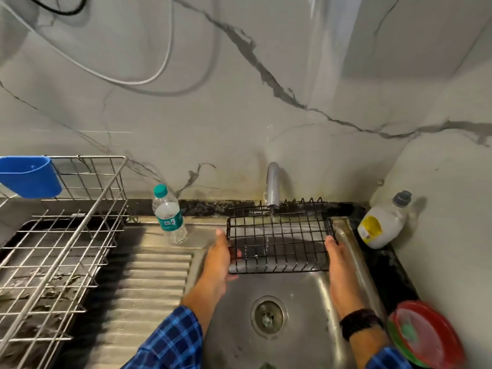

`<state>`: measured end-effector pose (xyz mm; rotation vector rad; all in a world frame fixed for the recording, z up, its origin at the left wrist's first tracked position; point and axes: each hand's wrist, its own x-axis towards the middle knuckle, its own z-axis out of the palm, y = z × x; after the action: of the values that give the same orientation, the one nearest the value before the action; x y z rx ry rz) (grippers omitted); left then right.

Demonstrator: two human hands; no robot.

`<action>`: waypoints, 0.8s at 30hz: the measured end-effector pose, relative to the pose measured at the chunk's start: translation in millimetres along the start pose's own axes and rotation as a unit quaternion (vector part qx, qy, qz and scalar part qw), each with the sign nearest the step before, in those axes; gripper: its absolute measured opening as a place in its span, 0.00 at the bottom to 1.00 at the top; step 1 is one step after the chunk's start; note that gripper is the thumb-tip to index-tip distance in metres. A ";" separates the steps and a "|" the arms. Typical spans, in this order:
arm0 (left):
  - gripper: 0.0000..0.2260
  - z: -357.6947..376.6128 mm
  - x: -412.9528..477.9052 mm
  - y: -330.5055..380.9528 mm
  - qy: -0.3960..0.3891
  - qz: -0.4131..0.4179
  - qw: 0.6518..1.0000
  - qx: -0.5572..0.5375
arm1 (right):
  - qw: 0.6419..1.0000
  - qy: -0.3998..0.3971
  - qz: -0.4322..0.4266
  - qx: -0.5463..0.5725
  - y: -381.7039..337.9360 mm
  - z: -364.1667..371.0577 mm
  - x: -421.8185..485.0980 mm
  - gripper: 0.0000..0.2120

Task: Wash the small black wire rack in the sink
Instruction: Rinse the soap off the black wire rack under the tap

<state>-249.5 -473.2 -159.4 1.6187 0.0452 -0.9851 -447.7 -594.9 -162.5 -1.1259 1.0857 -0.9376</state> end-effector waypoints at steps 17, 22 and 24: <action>0.21 16.1 43.9 -4.9 0.044 0.125 0.950 0.283 | 0.978 0.164 -0.023 -0.127 -8.5 5.7 37.5 0.23; 0.31 21.3 37.2 -2.5 0.015 0.145 0.968 0.203 | 0.983 0.148 -0.008 -0.111 -9.2 8.6 37.3 0.29; 0.40 26.0 41.7 -3.1 -0.062 0.063 0.995 0.050 | 0.981 0.157 -0.011 -0.113 -8.7 11.7 34.1 0.31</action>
<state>-239.0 -513.1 -186.2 1.6268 -0.1914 -1.0004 -428.9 -626.7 -159.2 -1.2011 1.4685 -1.0527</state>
